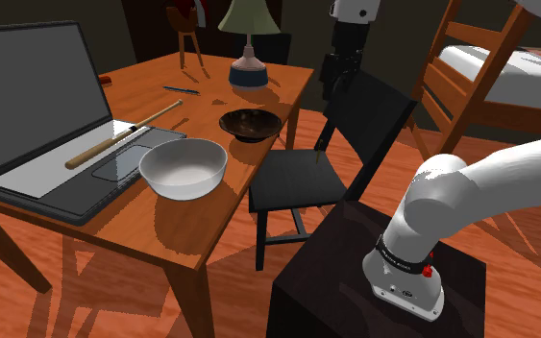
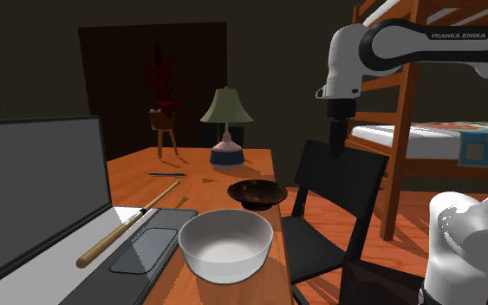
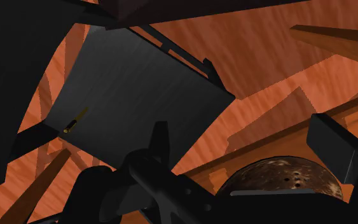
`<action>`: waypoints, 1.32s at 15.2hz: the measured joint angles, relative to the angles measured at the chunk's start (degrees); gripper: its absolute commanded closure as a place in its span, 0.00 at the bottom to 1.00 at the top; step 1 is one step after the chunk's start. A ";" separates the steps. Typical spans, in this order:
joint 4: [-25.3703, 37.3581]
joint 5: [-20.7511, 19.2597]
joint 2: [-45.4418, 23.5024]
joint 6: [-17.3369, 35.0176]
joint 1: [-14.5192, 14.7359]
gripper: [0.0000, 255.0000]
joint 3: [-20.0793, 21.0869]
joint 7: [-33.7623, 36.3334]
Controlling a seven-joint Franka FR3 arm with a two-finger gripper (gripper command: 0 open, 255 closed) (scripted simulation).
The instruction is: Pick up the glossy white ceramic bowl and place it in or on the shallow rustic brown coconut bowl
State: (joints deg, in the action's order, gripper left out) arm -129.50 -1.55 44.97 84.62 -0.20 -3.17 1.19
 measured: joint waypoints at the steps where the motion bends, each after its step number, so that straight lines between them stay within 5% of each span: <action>1: 0.00 0.00 0.00 0.00 0.00 0.00 0.00 0.00; 20: 2.13 14.18 -19.45 22.12 6.41 0.00 13.74 16.50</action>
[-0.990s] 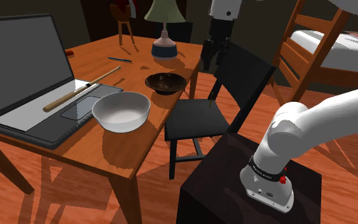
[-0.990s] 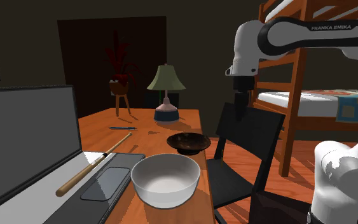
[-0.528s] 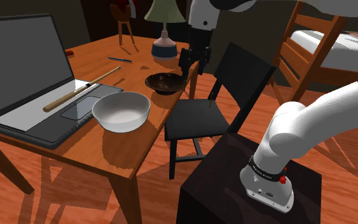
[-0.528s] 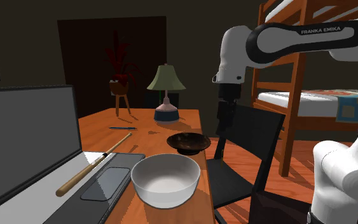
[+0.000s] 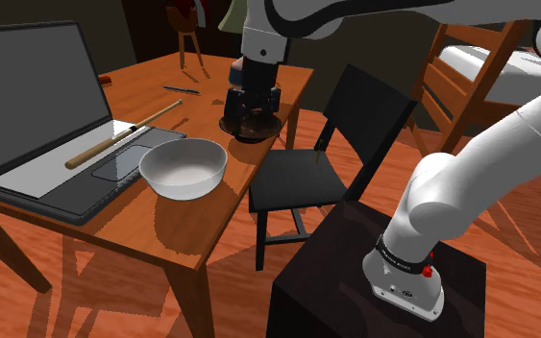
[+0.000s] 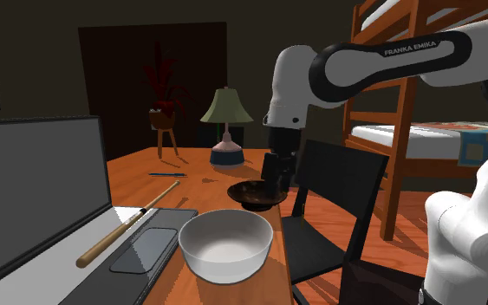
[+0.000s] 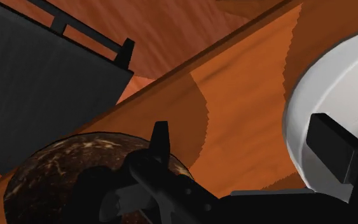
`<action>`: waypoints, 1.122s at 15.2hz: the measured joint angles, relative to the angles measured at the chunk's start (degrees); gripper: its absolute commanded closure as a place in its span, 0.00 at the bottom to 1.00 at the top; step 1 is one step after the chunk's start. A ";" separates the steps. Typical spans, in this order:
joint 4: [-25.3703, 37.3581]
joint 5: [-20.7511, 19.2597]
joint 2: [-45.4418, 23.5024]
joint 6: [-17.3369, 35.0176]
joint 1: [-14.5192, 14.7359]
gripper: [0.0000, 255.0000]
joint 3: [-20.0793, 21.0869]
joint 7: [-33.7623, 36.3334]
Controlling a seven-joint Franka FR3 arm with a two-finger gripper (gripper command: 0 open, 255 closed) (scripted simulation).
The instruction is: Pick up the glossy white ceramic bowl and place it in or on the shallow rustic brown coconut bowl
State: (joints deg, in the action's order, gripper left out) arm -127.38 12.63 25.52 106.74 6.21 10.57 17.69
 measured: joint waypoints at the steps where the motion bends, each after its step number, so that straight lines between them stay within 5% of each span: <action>1: 0.35 0.39 -1.26 1.23 0.18 0.00 0.45 0.45; 7: 4.93 1.73 -8.86 6.33 1.47 0.00 3.89 4.55; 17: 1.61 2.05 -11.21 12.24 1.92 0.00 4.99 4.78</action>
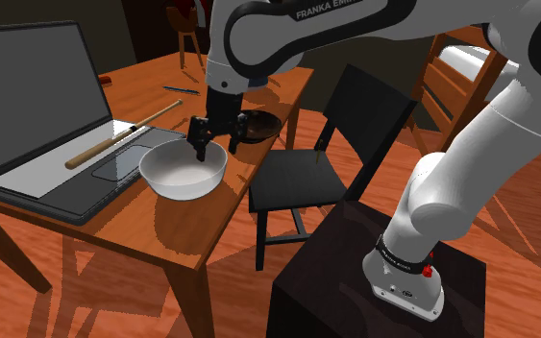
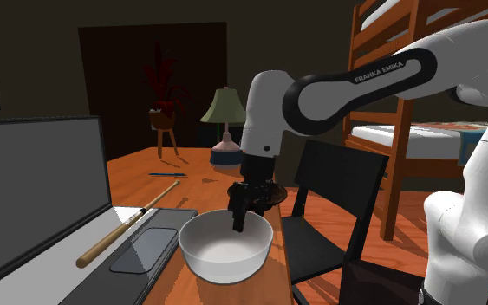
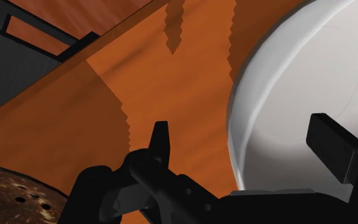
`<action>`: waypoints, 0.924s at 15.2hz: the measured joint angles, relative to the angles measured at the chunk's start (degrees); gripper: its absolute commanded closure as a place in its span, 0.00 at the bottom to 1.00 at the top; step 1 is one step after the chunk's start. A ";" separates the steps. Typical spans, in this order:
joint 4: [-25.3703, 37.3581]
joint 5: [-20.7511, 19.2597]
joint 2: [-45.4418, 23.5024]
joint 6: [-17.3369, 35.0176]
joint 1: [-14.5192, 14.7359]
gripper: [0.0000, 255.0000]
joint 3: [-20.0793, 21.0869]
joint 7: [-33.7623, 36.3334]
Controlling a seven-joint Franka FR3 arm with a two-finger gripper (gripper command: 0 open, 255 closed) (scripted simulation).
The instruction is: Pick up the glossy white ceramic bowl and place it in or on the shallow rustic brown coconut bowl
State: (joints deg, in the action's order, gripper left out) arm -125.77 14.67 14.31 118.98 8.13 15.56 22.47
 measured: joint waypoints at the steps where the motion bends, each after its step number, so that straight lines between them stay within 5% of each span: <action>1: 0.01 0.00 -0.03 0.03 0.01 0.00 0.02 0.02; 3: 0.01 -0.01 -0.05 0.05 0.01 0.00 0.02 0.03; 4: 0.01 -0.01 -0.05 0.05 0.01 1.00 0.02 0.03; 14: 0.02 -0.01 -0.04 0.04 0.00 1.00 0.02 0.03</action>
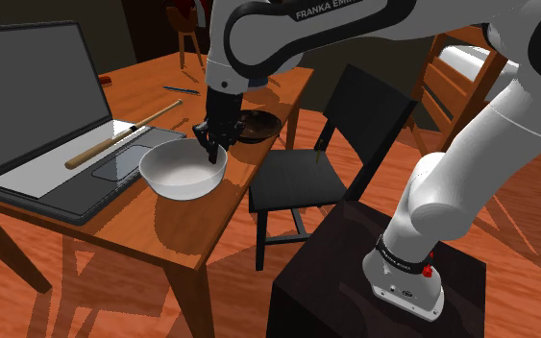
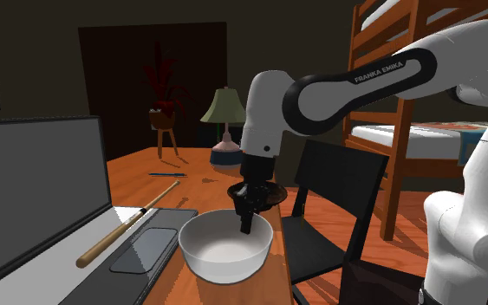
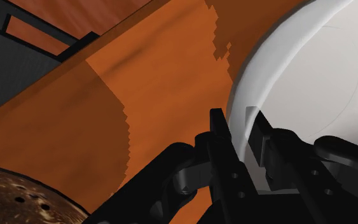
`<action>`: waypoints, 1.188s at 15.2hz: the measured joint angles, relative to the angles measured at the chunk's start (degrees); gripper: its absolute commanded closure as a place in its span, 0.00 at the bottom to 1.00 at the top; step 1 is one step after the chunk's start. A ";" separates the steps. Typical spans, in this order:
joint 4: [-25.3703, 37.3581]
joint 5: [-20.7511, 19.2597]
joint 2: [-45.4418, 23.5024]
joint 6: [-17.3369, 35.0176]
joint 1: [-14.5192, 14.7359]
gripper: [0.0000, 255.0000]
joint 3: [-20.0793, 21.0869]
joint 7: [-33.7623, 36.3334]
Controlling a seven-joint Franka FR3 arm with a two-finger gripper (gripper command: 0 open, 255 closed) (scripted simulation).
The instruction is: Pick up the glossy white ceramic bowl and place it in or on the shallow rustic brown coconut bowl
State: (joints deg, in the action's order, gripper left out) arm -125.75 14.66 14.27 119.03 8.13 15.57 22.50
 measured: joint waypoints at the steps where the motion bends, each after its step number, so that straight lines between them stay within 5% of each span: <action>1: 0.30 -0.03 0.09 -0.40 0.00 1.00 -0.02 0.07; 18: 11.82 -1.06 1.10 -12.80 -0.43 1.00 -0.80 2.06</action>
State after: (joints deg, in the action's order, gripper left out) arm -113.93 13.60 15.38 106.22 7.70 14.77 24.56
